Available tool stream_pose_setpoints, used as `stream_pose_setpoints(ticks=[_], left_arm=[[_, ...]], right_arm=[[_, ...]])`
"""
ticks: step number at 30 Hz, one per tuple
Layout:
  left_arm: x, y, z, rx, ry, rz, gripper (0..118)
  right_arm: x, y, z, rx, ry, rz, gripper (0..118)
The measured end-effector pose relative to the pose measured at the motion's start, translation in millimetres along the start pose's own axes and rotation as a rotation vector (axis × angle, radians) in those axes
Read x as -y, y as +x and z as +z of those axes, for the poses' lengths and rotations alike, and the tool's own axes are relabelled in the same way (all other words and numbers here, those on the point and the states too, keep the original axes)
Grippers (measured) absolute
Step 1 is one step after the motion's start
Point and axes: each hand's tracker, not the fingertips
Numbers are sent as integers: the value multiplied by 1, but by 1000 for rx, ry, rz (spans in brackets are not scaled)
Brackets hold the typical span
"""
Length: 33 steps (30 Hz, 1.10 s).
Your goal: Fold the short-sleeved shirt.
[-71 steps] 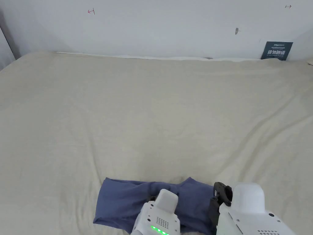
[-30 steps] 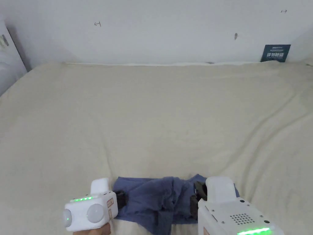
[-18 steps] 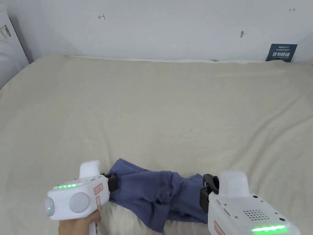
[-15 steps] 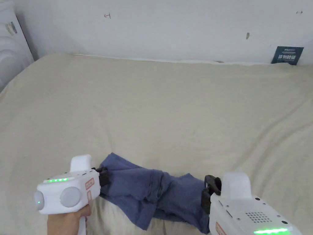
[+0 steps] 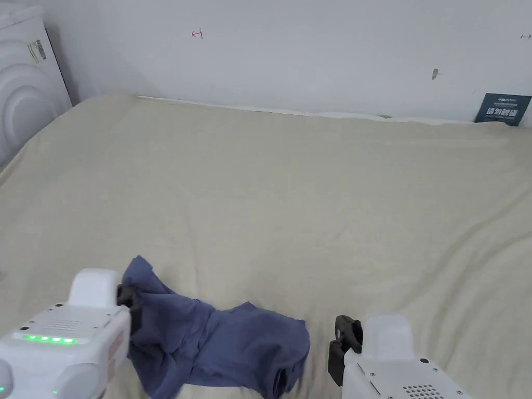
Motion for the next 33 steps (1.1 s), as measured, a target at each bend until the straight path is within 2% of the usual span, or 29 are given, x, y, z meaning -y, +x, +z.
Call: stream_pose_setpoints(ticks=[4, 5, 9, 11, 13, 16, 18, 19, 20, 22, 23, 24, 25, 29, 33], left_arm=[[-14, 76, -5, 205, -1, -57, 11], [-13, 93, -7, 218, 4, -57, 11], [-4, 171, -22, 305, -13, -213, 11], [10, 203, -40, 371, -63, -229, 11], [21, 226, -59, 385, -142, -259, 11], [37, 247, -71, 327, -122, -368, 11], [48, 246, -83, 409, -168, -306, 14], [53, 242, -82, 409, -173, -266, 20], [54, 236, -77, 413, -151, -233, 40], [51, 216, -53, 434, -42, -169, 97], [46, 206, -42, 422, 3, -156, 118], [42, 193, -25, 388, 59, -144, 118], [35, 180, -5, 336, 195, -150, 118], [25, 137, 40, 56, 227, -121, 118], [24, 111, 51, -55, 243, -87, 118]], right_arm=[[5, 7, 8, 11, 18, -3, 1], [8, 9, 10, 14, 25, -7, 1], [15, 20, 10, 36, 6, -24, 1], [17, 25, 12, 50, 1, -33, 1], [17, 31, 16, 57, 8, -42, 1], [22, 39, 23, 90, 3, -23, 1], [24, 44, 25, 96, 0, -37, 1], [26, 46, 26, 92, 0, -46, 1], [26, 47, 25, 97, -2, -53, 1], [26, 46, 26, 103, -3, -54, 1], [26, 45, 27, 101, 0, -49, 1], [26, 43, 27, 99, 3, -45, 1], [26, 42, 27, 95, 5, -44, 1], [19, 34, 26, 75, 24, -49, 1], [14, 24, 28, 65, 48, -33, 1]])
